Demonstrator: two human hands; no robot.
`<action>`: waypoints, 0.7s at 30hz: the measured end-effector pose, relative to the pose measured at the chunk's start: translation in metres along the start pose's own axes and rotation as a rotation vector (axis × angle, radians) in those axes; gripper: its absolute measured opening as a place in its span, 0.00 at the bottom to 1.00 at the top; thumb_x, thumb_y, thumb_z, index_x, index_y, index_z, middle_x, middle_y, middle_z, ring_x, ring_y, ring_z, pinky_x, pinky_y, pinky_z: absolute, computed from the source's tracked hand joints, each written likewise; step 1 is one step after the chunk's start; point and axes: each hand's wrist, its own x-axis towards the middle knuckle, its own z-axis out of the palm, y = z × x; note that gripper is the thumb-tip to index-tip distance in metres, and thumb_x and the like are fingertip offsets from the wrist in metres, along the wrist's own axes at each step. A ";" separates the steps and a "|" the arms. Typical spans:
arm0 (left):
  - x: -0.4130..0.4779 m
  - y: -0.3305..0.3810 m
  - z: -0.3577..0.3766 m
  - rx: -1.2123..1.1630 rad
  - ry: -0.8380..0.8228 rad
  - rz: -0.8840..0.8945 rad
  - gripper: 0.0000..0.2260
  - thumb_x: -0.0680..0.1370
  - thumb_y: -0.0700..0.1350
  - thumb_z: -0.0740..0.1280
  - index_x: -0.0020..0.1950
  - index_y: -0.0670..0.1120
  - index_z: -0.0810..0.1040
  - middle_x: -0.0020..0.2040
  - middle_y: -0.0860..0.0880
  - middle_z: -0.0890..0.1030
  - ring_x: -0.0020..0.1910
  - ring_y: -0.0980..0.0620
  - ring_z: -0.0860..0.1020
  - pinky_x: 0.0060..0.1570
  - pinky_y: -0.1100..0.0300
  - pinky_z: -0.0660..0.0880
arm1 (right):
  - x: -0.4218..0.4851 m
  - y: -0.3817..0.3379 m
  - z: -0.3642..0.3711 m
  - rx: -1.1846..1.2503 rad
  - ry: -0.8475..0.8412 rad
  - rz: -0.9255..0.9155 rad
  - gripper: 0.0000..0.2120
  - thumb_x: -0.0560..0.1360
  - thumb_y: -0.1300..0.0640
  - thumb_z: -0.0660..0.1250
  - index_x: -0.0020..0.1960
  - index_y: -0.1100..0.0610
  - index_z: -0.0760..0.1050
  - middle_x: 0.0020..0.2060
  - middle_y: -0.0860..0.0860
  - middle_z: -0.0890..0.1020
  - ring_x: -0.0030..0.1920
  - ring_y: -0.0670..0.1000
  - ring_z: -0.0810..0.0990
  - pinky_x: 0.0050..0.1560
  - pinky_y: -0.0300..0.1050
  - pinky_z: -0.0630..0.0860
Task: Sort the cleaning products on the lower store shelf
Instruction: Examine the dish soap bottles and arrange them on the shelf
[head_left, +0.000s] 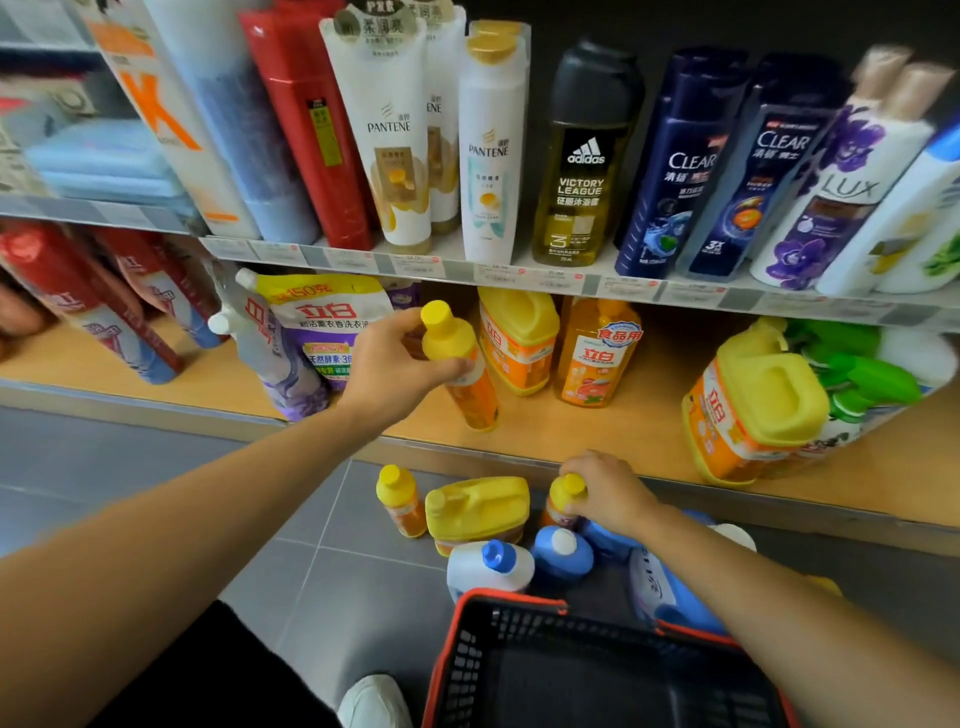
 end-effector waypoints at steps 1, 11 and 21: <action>0.007 -0.007 0.001 0.021 -0.004 -0.009 0.14 0.67 0.50 0.81 0.49 0.58 0.82 0.41 0.57 0.84 0.38 0.58 0.82 0.37 0.59 0.78 | 0.004 0.000 0.003 -0.032 0.015 -0.001 0.20 0.71 0.53 0.77 0.61 0.52 0.79 0.57 0.52 0.79 0.58 0.56 0.78 0.51 0.43 0.69; 0.060 -0.070 0.032 0.163 0.051 -0.086 0.22 0.69 0.51 0.80 0.61 0.52 0.81 0.47 0.53 0.84 0.47 0.51 0.82 0.45 0.54 0.80 | -0.007 -0.019 -0.072 -0.128 0.106 -0.128 0.12 0.75 0.51 0.74 0.57 0.52 0.80 0.50 0.47 0.77 0.55 0.54 0.78 0.53 0.49 0.74; 0.061 -0.089 0.035 -0.022 0.043 -0.136 0.29 0.71 0.48 0.80 0.69 0.47 0.74 0.59 0.49 0.82 0.57 0.50 0.81 0.59 0.50 0.80 | -0.001 -0.096 -0.154 0.019 0.410 -0.324 0.15 0.74 0.57 0.75 0.60 0.54 0.81 0.46 0.45 0.75 0.46 0.46 0.73 0.47 0.41 0.68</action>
